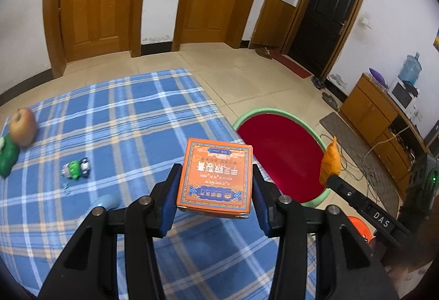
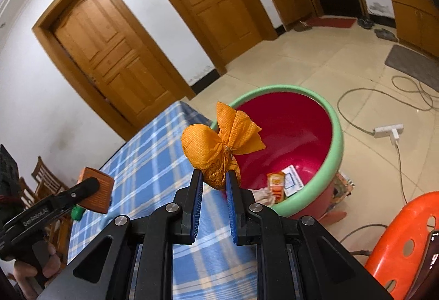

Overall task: Collect trash
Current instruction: 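Carry the box and knotted bag over the red bucket and open the right tool, then open the left tool over the red bucket to drop the orange medicine box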

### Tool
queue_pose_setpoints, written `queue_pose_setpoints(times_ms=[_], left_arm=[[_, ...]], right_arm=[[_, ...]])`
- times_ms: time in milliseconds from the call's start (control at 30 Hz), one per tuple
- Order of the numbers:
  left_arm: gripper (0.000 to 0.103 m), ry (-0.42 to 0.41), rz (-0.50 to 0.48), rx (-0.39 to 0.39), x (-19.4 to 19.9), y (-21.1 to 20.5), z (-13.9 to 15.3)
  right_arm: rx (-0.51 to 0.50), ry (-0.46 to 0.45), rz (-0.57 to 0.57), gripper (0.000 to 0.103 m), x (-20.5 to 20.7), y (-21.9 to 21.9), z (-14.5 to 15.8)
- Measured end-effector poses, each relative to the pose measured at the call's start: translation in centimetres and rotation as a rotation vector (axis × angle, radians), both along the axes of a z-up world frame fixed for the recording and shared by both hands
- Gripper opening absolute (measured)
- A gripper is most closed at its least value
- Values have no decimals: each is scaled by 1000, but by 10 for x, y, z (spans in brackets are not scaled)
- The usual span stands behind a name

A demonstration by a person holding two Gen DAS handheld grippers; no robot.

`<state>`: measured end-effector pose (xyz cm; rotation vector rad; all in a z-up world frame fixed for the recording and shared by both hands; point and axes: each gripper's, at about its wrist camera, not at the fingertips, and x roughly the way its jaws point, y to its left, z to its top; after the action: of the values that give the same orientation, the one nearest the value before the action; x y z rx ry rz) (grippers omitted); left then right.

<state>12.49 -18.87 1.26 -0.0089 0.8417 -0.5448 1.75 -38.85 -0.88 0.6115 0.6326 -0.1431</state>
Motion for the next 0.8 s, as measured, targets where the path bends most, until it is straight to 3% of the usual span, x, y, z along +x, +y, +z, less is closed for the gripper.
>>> queue_pose_setpoints(times_ms=[333,433,500,800], left_arm=[[48,-20,-76,24,18,-48,-5],[48,-19,-97,28,24,-62,-7],[48,-18,-113,30,27,-70,-10],[48,2,-162,51,38,-102,-27]], right_arm=[[2,59,-56,20,14,-24,-18],[-5,61,-62,23,15,-28,-19],[-1,61,-78,30,13,-32,-21],[15,45,-126,38,2,-47,-22]])
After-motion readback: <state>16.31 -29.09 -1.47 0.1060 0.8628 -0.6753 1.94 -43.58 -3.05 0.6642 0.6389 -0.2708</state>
